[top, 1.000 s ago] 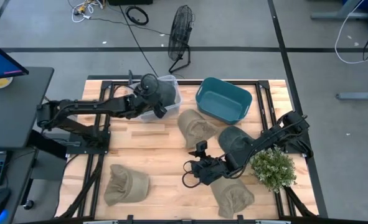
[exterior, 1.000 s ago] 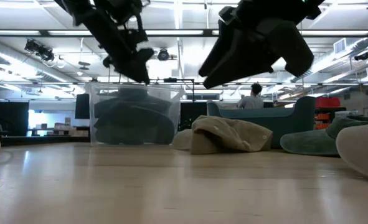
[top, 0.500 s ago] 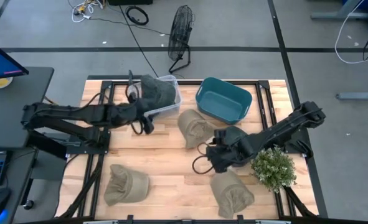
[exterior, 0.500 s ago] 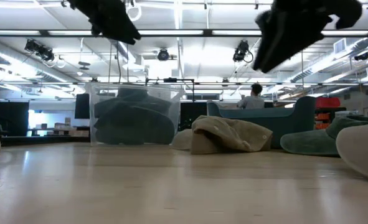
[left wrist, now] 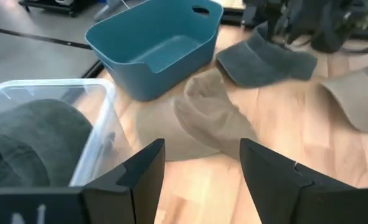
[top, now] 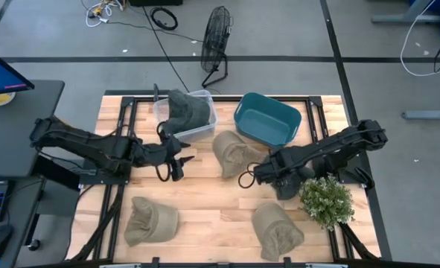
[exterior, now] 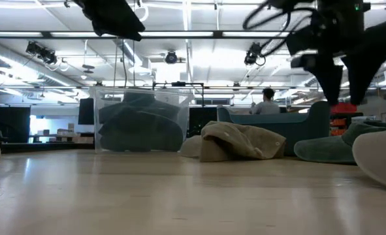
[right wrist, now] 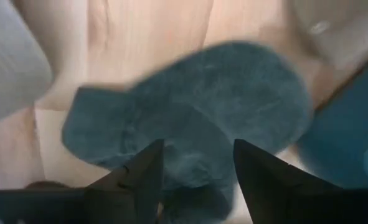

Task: Pick & Place hat
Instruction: Put the blue cap into the transparent bin

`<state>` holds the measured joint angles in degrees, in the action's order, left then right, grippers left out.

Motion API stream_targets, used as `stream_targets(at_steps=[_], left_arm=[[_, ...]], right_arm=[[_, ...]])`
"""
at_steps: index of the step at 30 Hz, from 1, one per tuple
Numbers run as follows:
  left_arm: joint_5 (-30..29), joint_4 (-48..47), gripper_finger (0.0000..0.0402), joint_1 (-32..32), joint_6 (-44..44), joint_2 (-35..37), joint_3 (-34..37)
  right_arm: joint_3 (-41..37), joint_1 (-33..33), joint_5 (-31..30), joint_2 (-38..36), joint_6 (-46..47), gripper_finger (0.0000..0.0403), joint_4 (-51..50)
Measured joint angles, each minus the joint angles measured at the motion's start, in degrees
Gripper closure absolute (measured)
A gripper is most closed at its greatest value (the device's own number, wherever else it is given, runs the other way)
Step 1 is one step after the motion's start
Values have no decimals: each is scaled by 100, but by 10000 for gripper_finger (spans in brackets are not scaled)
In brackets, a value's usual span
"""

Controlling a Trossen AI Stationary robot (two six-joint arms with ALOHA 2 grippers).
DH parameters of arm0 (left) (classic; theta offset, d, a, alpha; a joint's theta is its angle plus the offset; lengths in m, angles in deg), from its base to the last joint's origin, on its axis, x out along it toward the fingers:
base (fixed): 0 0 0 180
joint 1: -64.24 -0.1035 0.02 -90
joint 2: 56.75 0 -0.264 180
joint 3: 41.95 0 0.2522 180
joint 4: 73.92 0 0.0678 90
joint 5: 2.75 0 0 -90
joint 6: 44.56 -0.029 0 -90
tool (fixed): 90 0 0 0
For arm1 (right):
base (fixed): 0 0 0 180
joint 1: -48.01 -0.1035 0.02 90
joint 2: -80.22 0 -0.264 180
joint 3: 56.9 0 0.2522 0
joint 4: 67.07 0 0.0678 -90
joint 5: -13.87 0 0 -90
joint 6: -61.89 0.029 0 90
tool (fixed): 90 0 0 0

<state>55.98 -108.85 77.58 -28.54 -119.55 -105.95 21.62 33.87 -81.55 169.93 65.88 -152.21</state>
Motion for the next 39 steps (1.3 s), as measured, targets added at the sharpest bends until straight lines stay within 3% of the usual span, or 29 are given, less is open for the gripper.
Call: stream_targets(at_steps=[4, 9, 13, 16, 19, 23, 28, 32, 35, 39], left_arm=[[1, -12, 191, 110, 160, -148, 0], [3, -25, 191, 179, 139, -258, 0], [-2, -15, 191, 177, 258, -256, 0], [-2, -16, 191, 180, 395, -248, 0], [-1, -15, 191, 203, 480, -247, 0], [2, -18, 191, 246, 626, -280, 0], [32, 46, 191, 374, 882, -278, 0], [487, 216, 191, 393, 1558, -280, -2], [648, 315, 191, 425, 1525, -282, -2], [668, 403, 191, 424, 1590, -282, -2]], right_arm=[[-458, 153, 270, 6, -42, 207, 111], [-993, 227, -253, 8, -175, 207, 528], [-1239, 294, -277, 7, -432, 211, 653], [-1353, 308, -303, 7, -718, 236, 764], [-1315, 309, -313, 7, -901, 296, 790], [-1005, 308, -304, 9, -977, 388, 581], [-93, 234, -639, 13, -762, 385, -167], [762, 73, -687, 13, -918, 396, -75], [1183, -88, -914, 11, -1776, 395, 585], [1275, -283, -1241, 10, -3735, 399, 1996]])
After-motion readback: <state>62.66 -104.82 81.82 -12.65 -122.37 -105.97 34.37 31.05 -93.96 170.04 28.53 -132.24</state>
